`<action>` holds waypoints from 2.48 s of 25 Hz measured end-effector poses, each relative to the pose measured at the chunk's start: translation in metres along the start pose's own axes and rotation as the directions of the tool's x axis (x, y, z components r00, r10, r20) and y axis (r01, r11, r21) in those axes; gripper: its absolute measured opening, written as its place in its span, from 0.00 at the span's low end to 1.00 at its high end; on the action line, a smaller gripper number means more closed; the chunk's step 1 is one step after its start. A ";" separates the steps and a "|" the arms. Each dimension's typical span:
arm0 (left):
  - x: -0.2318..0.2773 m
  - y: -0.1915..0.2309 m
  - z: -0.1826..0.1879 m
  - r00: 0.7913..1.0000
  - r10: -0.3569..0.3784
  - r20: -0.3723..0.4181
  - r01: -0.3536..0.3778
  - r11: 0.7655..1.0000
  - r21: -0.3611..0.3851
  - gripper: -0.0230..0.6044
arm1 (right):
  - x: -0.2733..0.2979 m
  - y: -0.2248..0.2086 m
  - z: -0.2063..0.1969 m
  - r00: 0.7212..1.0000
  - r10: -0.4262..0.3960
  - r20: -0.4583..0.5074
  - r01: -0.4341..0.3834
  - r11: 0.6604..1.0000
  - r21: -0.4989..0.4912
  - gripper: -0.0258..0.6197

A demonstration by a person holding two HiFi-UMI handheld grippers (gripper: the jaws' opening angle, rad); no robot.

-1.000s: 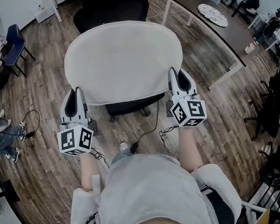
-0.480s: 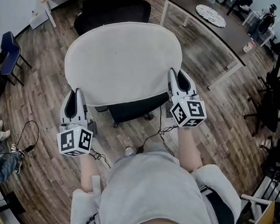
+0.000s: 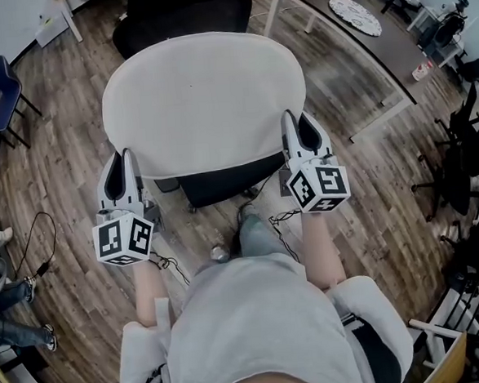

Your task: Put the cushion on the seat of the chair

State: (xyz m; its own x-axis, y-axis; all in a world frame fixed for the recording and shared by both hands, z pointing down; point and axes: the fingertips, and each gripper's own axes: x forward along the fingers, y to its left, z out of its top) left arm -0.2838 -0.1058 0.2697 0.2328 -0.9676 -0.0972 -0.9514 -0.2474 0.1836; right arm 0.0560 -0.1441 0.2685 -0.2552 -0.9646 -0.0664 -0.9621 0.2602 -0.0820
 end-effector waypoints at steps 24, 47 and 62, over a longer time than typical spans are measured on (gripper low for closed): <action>0.105 -0.016 -0.051 0.977 0.206 -0.059 -0.208 0.978 -0.017 0.12 | 0.148 -0.082 -0.041 0.977 0.178 -0.118 -0.174 0.984 0.041 0.14; 0.128 0.003 -0.192 0.875 0.348 -0.337 -0.385 0.922 -0.046 0.12 | 0.201 -0.114 -0.191 0.869 0.256 -0.423 -0.225 0.967 0.122 0.14; 0.124 0.012 -0.305 0.754 0.365 -0.546 -0.459 0.888 -0.041 0.12 | 0.196 -0.135 -0.314 0.735 0.253 -0.629 -0.190 0.967 0.167 0.14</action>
State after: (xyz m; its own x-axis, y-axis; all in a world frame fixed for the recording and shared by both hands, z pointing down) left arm -0.2049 -0.2440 0.5584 -0.0610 -0.8473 0.5276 -0.9429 0.2223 0.2479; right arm 0.1056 -0.3814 0.5790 -0.4919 -0.6697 0.5564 -0.8660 0.4424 -0.2331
